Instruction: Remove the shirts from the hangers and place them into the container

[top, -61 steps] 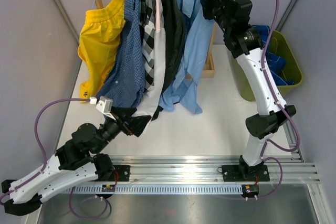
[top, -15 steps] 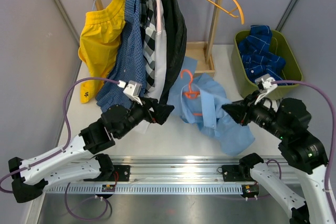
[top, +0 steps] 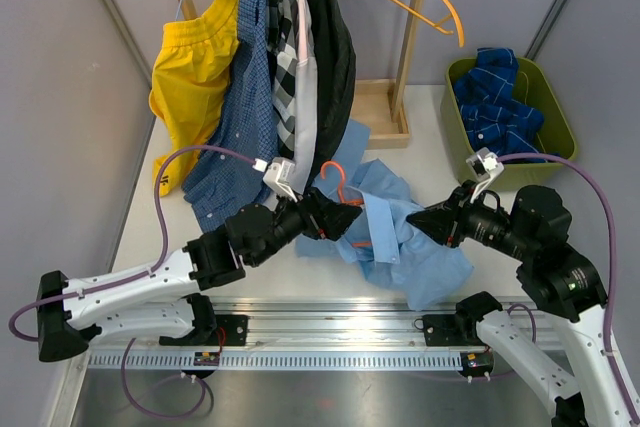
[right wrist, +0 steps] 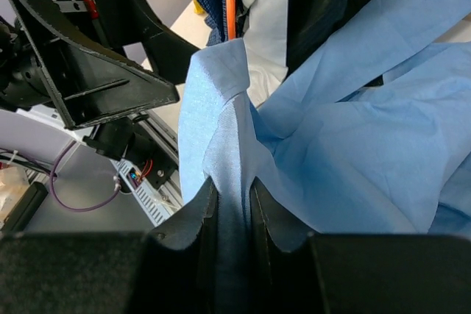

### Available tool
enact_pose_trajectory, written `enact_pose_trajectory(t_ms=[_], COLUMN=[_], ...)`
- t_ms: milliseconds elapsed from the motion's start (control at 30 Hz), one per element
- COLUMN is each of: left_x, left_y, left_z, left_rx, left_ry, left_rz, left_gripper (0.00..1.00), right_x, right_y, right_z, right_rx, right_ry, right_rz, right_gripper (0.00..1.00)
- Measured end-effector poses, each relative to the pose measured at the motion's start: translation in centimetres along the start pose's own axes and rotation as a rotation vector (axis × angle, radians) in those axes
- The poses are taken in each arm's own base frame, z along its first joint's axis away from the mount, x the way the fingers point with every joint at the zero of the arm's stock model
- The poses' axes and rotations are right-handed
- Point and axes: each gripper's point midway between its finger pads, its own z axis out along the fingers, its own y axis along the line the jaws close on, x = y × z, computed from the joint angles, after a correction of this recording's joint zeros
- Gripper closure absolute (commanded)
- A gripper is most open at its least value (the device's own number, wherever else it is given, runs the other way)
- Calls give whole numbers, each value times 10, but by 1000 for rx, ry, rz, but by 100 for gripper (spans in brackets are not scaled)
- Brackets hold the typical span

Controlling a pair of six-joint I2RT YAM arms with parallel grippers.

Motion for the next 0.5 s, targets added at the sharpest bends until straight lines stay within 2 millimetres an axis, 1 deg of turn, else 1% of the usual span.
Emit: enact_pose_trajectory(t_ms=[167, 300, 400, 500], left_x=[-5, -9, -10, -7], left_y=[0, 4, 9, 17], left_z=[2, 3, 8, 14], left_rx=[-11, -34, -59, -96], left_ry=[-28, -54, -73, -78], left_rz=[-25, -24, -19, -3], left_gripper=[1, 1, 1, 2], right_x=[-3, -3, -4, -4], right_y=[5, 8, 11, 12], right_z=[2, 2, 1, 0], right_rx=[-29, -45, -63, -68], right_ry=[-3, -4, -4, -8], right_rz=[-1, -4, -8, -11], right_gripper=[100, 100, 100, 100])
